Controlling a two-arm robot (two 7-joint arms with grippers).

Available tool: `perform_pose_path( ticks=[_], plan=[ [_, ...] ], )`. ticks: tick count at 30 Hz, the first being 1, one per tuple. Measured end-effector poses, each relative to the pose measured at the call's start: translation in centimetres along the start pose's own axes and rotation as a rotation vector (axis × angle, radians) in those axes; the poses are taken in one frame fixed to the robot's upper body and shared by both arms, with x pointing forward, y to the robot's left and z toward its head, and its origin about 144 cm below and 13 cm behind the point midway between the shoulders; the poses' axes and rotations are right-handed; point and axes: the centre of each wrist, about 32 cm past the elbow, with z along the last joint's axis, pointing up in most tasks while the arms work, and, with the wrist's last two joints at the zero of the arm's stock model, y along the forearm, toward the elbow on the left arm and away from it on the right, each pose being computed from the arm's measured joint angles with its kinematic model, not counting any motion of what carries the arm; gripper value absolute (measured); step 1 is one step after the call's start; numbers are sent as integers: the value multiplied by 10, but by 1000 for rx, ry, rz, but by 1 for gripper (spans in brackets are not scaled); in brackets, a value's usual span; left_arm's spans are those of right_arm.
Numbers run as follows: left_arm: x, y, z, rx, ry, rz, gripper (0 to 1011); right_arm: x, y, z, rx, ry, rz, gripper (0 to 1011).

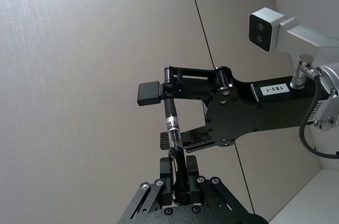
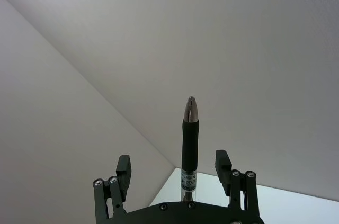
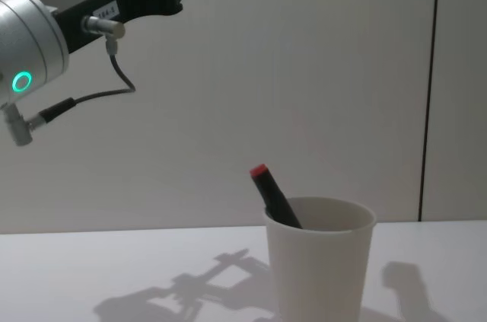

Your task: Place the pen into the pen holder.

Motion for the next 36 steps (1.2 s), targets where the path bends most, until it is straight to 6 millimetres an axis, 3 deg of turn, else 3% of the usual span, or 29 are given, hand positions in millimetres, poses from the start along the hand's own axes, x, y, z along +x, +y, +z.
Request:
perform_pose_path(
  ticks=[29,36],
  plan=[
    [0,0,0,0,0,-2,169,6,-3,1,38,6,-4,1002],
    [0,0,0,0,0,-2,167,7,-3,1,39,11,-3,845]
  ],
)
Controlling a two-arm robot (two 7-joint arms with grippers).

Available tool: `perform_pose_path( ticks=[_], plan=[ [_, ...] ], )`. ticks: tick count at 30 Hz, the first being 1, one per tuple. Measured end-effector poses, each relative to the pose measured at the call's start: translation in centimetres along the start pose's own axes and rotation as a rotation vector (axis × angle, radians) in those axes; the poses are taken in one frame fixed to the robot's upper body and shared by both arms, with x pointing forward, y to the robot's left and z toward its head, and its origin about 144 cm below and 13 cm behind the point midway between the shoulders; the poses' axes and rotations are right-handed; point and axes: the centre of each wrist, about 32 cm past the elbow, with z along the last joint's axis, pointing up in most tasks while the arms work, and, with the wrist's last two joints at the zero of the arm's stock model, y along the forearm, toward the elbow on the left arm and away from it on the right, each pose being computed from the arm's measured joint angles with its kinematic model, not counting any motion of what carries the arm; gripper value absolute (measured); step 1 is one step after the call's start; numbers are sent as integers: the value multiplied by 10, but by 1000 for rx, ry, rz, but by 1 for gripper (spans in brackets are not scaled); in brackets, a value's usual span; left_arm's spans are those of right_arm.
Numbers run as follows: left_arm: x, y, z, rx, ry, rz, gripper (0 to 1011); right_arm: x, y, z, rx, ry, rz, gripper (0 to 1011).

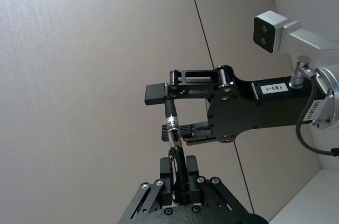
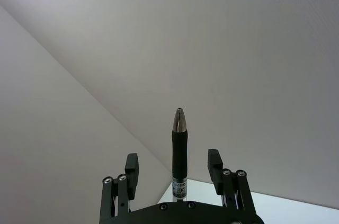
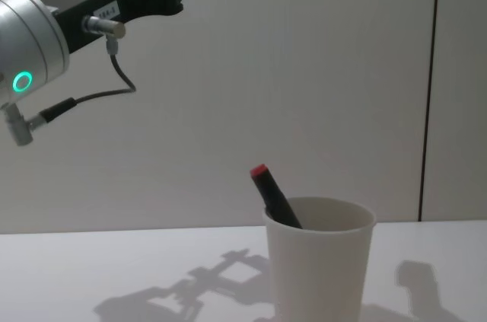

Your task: Place the pen into the pen holder.

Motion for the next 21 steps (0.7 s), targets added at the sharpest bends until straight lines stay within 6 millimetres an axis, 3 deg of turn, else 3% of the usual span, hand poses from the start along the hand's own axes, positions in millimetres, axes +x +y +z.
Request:
perform_pose_path(
  ticks=[21],
  plan=[
    [0,0,0,0,0,0,169,1,0,0,2,4,1,190]
  ],
)
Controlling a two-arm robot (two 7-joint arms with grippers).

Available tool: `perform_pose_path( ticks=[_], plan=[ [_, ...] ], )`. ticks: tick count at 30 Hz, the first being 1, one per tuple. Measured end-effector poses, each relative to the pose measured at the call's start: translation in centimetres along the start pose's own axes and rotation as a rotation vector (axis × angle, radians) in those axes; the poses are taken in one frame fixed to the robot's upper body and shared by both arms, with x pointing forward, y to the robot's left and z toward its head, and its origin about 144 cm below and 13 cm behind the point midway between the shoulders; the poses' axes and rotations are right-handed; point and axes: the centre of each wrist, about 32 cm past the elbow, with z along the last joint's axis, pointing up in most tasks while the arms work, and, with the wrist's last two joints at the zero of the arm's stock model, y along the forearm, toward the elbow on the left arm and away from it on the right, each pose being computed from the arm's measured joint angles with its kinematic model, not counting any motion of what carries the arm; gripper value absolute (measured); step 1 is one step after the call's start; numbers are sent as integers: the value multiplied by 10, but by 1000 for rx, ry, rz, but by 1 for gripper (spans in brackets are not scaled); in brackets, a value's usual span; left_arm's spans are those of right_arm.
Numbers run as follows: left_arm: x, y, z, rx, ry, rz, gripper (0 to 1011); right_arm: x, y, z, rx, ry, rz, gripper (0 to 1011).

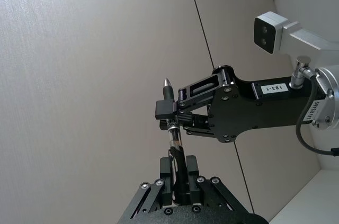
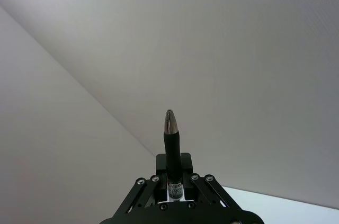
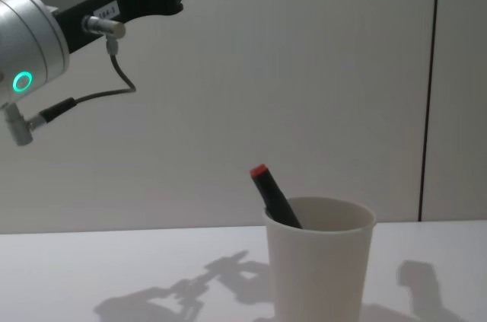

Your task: Place the pen into the pen holder.

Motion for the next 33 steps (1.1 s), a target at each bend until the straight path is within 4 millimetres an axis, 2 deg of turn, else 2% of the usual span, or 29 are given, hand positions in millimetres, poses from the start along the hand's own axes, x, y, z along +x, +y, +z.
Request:
perform_pose_path(
  ticks=[1,2,18,21,22,25,29,32,33],
  plan=[
    [0,0,0,0,0,0,169,0,0,0,0,0,0,138],
    [0,0,0,0,0,0,169,0,0,0,0,0,0,134],
    [0,0,0,0,0,0,185,0,0,0,0,1,0,131],
    [0,0,0,0,0,0,259,0,0,0,0,1,1,131],
    [0,0,0,0,0,0,325,0,0,0,0,1,1,131],
    [0,0,0,0,0,0,384,0,0,0,0,1,1,131],
    [0,0,0,0,0,0,545,0,0,0,0,1,1,131],
    [0,0,0,0,0,0,600,0,0,0,0,1,1,131],
    [0,0,0,0,0,0,657,0,0,0,0,1,1,131]
  ],
)
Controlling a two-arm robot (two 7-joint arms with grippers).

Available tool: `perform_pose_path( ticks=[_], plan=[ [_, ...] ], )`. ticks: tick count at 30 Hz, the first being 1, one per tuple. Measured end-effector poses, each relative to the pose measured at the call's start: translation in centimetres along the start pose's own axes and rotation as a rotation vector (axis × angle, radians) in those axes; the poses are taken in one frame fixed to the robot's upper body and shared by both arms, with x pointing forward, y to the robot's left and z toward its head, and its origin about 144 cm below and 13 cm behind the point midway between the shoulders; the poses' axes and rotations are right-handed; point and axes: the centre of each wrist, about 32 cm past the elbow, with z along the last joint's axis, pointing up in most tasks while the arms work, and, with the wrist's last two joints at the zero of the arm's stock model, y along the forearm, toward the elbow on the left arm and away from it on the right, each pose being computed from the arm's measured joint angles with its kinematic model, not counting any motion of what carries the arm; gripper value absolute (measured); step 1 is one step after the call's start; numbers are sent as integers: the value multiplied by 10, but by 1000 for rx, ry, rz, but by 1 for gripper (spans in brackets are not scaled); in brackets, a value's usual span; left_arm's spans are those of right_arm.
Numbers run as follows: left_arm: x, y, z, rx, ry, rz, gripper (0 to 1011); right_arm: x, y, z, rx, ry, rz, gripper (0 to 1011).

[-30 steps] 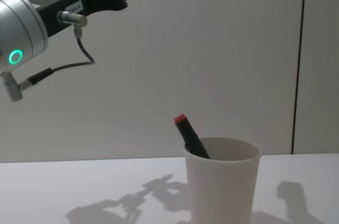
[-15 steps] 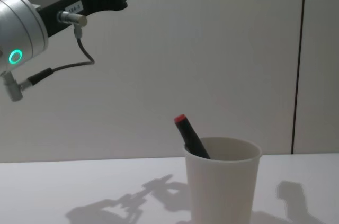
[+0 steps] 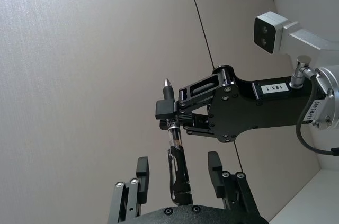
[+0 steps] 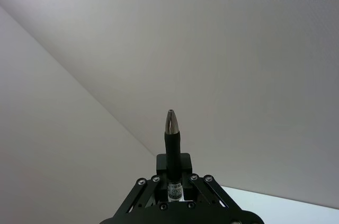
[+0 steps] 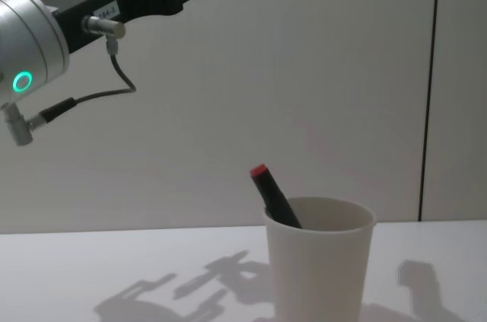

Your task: Place the pen into the pen holder.

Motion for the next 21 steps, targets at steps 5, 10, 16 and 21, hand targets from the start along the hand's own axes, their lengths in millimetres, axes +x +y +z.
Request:
perform_pose_path(
  ticks=[5,10,16,21],
  plan=[
    [0,0,0,0,0,0,794,0,0,0,0,0,0,131],
    [0,0,0,0,0,0,920,-1,-1,2,2,-15,-6,131],
    [0,0,0,0,0,0,1001,-4,-9,9,8,-67,-37,131],
    [0,0,0,0,0,0,1001,-6,-20,15,21,-109,-77,131]
  ],
)
